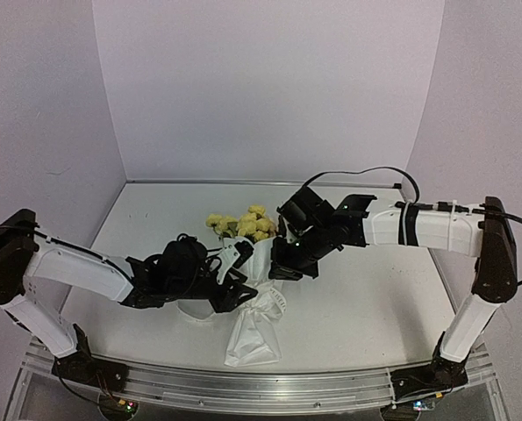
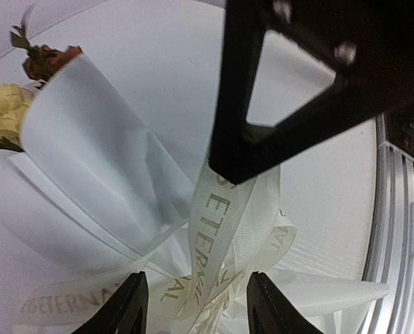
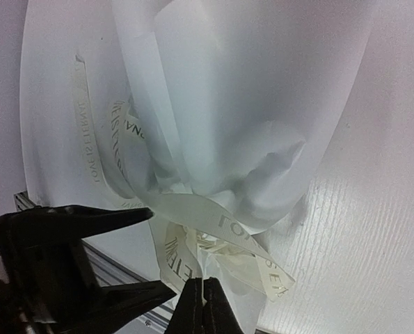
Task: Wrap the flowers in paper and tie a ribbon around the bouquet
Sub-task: Cross the half-tied ribbon over the folded bouquet.
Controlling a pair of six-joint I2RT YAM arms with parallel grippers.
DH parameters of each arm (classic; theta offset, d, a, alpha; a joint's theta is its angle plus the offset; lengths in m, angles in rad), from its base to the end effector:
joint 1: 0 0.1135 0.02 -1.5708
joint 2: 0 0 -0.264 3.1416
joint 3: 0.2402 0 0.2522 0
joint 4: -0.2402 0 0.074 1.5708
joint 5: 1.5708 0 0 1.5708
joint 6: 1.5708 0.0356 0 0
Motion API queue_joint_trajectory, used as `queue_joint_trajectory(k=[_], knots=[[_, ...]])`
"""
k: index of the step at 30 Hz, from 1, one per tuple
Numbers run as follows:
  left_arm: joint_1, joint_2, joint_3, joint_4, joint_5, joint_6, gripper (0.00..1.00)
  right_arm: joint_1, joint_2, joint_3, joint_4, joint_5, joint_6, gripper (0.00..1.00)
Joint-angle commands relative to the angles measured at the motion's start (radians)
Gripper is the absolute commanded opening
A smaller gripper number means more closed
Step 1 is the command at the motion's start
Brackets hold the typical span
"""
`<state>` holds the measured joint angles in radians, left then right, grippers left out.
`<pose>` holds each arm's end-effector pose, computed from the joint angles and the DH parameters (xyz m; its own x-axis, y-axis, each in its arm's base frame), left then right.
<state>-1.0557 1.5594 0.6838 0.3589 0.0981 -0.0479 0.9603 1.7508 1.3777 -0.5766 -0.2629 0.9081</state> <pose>0.1522 -0.2759 0.1737 -0.2866 0.4095 -0.8661 0.8953 0.4362 -0.0900 0.2104 0.3169 0.2517 -0.9789 -0.0712 -0.1914 -0.1726 0.7897 0.5888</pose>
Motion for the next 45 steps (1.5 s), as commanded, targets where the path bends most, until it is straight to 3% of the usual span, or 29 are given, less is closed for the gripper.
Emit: queue_joint_trajectory(k=[1,5,9,14,24,27,33,35,38,45], knots=[[0.054,-0.198,-0.041,-0.038,-0.061,-0.164,0.55,0.011,-0.022,0.000,0.016,0.070,-0.031,0.00],[0.134,-0.271,-0.080,-0.136,-0.142,-0.229,0.53,0.012,-0.015,0.006,0.017,0.084,-0.039,0.00],[0.215,-0.209,-0.071,-0.236,-0.143,-0.231,0.51,0.012,-0.003,0.017,0.017,0.078,-0.046,0.00],[0.229,-0.058,0.018,-0.335,-0.157,-0.238,0.52,0.014,0.006,0.021,0.021,0.069,-0.049,0.00],[0.230,0.078,0.076,-0.324,-0.168,-0.254,0.47,0.014,-0.007,0.008,0.024,0.074,-0.062,0.00],[0.230,0.110,0.091,-0.322,-0.168,-0.252,0.40,0.014,-0.006,0.007,0.024,0.078,-0.063,0.00],[0.230,0.125,0.130,-0.379,-0.208,-0.238,0.03,0.014,0.001,0.019,0.023,0.082,-0.061,0.00],[0.230,0.085,0.155,-0.434,-0.211,-0.221,0.00,0.014,0.005,0.024,0.023,0.087,-0.063,0.00],[0.230,0.001,0.218,-0.560,-0.137,-0.176,0.00,0.013,0.016,0.037,0.020,0.108,-0.063,0.00],[0.230,-0.102,0.345,-0.841,0.282,-0.211,0.00,0.014,0.063,0.075,0.018,0.137,-0.076,0.00]])
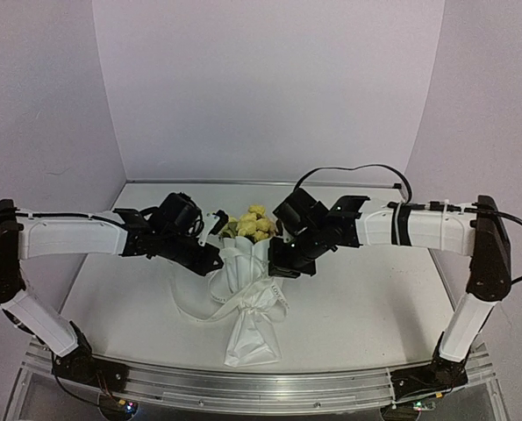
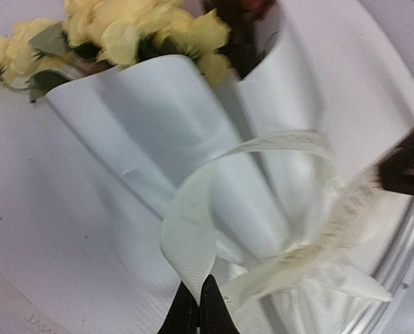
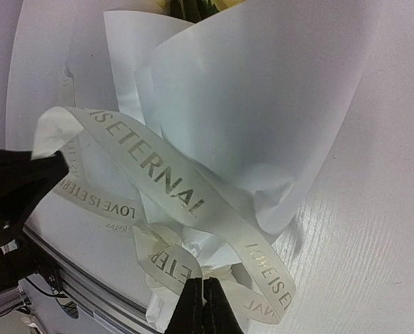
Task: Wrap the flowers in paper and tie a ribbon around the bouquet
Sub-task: Cross the half-tied ribbon over the folded bouquet.
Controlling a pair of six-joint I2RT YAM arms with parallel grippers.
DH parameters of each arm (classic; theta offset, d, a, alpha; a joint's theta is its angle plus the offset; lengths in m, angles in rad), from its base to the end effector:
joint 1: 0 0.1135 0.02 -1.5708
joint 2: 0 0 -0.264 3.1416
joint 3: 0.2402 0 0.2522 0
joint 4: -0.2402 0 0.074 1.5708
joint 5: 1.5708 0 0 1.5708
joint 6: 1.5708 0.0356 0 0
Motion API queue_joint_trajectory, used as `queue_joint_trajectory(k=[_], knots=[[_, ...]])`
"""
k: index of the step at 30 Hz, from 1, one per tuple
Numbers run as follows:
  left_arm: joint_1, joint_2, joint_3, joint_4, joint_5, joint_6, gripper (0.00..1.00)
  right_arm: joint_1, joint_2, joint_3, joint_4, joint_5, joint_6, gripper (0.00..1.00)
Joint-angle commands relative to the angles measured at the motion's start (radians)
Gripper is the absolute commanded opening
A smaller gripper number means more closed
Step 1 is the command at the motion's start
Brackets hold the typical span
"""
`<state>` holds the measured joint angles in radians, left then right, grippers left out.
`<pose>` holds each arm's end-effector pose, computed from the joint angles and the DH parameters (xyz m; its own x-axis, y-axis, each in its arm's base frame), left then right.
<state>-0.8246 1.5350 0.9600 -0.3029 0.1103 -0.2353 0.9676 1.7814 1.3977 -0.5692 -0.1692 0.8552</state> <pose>0.2134 -0.2366 0.2103 -0.6892 0.4041 -0.6014 0.6344 0.7376 -0.2313 0.2152 0.3229 0.2467 -0.9578 -0.0790 -0.2765 -0.2199 0.8208 0.5273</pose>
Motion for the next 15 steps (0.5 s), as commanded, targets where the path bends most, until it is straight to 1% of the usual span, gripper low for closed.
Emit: queue_joint_trajectory(k=[1,3,5,6,8,9,10,13,15], knots=[[-0.001,-0.089,0.075,-0.188,0.323,-0.050,0.00,0.006,0.038,0.061,0.012,0.045,-0.025,0.00],[-0.001,-0.108,0.082,-0.194,0.433,-0.130,0.00,0.006,0.046,0.075,0.012,0.048,-0.031,0.00],[-0.001,-0.127,0.072,-0.139,0.554,-0.255,0.01,0.006,0.058,0.094,0.012,0.043,-0.039,0.00],[-0.001,-0.137,0.062,-0.088,0.609,-0.324,0.01,0.006,0.065,0.103,0.012,0.039,-0.044,0.00],[-0.007,-0.153,0.022,0.099,0.714,-0.540,0.00,0.006,0.081,0.127,0.012,0.033,-0.059,0.00],[-0.020,-0.156,0.014,0.163,0.741,-0.611,0.00,0.005,0.090,0.137,0.012,0.032,-0.067,0.00],[-0.042,-0.153,0.025,0.198,0.744,-0.660,0.00,0.005,0.098,0.149,0.012,0.032,-0.076,0.00],[-0.115,-0.129,0.061,0.225,0.716,-0.725,0.00,0.002,0.124,0.180,0.012,0.024,-0.095,0.00],[-0.160,-0.115,0.055,0.274,0.688,-0.774,0.00,-0.004,0.138,0.197,0.014,0.012,-0.102,0.00]])
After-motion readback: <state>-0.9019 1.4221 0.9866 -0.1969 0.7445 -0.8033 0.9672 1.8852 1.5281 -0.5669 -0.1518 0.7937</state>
